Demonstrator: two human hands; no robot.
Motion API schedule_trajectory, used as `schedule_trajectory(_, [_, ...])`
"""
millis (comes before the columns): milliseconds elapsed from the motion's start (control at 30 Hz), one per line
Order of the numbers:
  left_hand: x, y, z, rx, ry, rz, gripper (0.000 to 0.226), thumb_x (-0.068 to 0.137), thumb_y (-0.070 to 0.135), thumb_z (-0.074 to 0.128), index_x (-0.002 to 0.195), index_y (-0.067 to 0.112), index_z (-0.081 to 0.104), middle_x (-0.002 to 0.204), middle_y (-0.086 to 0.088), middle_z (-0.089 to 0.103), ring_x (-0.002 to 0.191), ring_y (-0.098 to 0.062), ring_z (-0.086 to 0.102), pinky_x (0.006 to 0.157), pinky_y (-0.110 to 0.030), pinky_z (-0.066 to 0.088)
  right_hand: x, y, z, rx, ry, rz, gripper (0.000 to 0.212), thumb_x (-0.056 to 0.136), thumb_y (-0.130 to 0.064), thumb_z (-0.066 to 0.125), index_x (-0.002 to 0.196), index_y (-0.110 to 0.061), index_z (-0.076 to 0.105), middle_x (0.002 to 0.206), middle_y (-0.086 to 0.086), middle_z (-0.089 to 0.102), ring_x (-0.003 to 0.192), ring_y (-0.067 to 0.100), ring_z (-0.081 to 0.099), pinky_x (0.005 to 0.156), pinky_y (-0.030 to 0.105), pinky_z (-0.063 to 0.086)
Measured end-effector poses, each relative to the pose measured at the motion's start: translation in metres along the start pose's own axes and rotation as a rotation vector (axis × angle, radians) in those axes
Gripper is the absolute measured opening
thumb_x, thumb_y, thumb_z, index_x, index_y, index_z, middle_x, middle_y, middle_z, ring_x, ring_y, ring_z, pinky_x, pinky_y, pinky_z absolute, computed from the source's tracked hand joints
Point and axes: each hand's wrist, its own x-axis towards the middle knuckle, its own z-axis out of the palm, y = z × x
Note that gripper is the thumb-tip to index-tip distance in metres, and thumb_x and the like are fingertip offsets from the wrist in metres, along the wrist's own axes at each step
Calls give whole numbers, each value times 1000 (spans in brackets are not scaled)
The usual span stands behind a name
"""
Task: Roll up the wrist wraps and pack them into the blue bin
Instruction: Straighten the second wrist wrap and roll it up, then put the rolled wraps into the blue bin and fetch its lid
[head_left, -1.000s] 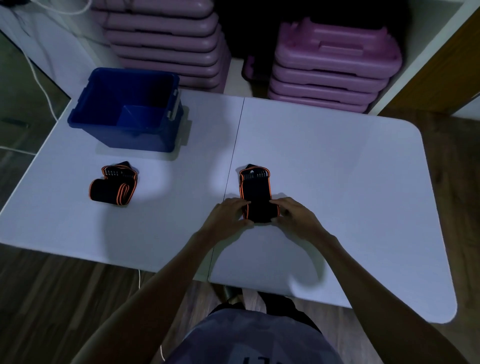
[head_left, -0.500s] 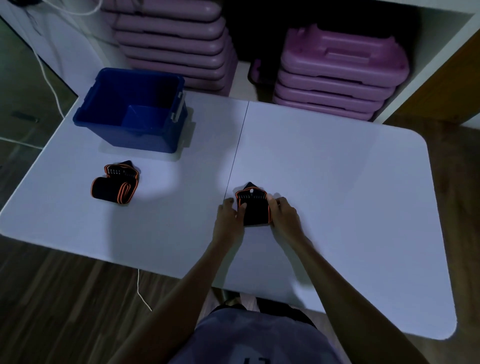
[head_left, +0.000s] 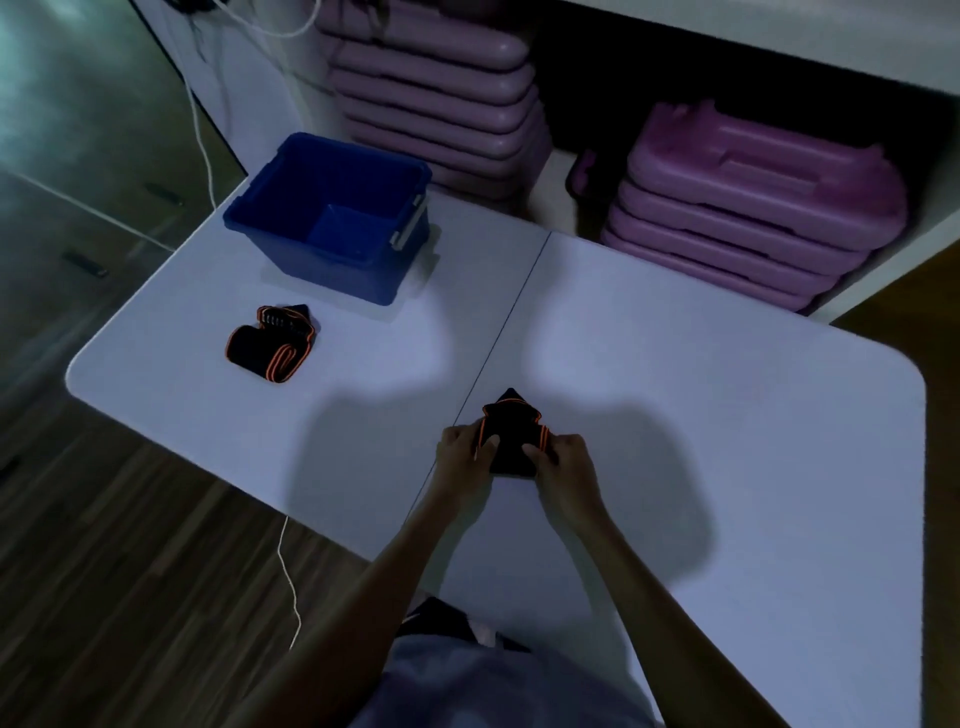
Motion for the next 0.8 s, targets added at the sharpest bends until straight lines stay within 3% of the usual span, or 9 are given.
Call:
schedule_trajectory(67, [0,-4,-3,-51,-14,-7,54,81,55,37,112,16,59,109,-20,59,105,-33,53,81,-33,43,0,-12,0,13,-17,-36,46,81,-45,65,53,-27,33,64,-1,31,54,11,30,54,27,24])
schedule_trajectory(167, [-3,-5,-18,-293,-57,27,39,87,46,50,104,13,62,103,-27,63,101,-40,59,84,-62,45,-6,-42,4,40,-57,-55,26,84,-36,64,69,-16,57,67,-4,53,61,8,49,54,25,35])
schedule_trajectory(267, [-8,24,-57,-450,10,105,28,90,36,51,105,15,62,100,-10,69,97,-30,65,82,-43,52,-2,-84,16,149,-26,-16,25,87,-20,65,111,-15,65,100,-3,65,93,14,62,70,6,44])
schedule_trajectory(333, [4,39,-92,-490,59,207,17,93,30,50,98,26,66,87,5,71,84,-10,66,72,-25,51,12,-127,25,183,18,-80,27,87,-14,66,113,-9,64,98,-1,62,90,13,61,67,1,41])
schedule_trajectory(400, [27,49,-136,-483,130,241,16,90,35,50,97,41,63,96,3,67,90,-7,63,80,-27,52,33,-174,36,167,47,-199,31,86,-16,67,115,-8,64,99,-2,60,90,13,60,76,9,47])
schedule_trajectory(500, [72,60,-210,-371,264,334,25,92,28,48,115,26,58,114,-7,59,103,-6,57,93,-30,48,72,-240,60,110,111,-379,37,84,-19,70,119,-9,63,105,-4,59,95,7,57,80,25,50])
schedule_trajectory(567, [104,62,-260,-247,430,368,33,91,22,47,120,8,57,116,-14,57,104,-12,57,91,-25,46,98,-278,79,63,164,-507,36,82,-16,72,116,-8,64,104,-5,58,91,0,53,78,16,45])
schedule_trajectory(667, [152,50,-323,0,632,221,39,88,25,50,120,3,57,113,-26,56,102,-38,57,90,-41,47,140,-316,109,-140,111,-575,38,82,-17,71,118,-7,62,108,3,61,95,9,55,78,3,33])
schedule_trajectory(800, [202,18,-376,246,483,20,32,88,22,50,118,12,58,110,-25,57,103,-43,54,85,-45,46,195,-341,159,-372,-98,-475,42,83,-22,70,123,-12,60,115,9,59,103,24,58,84,27,43])
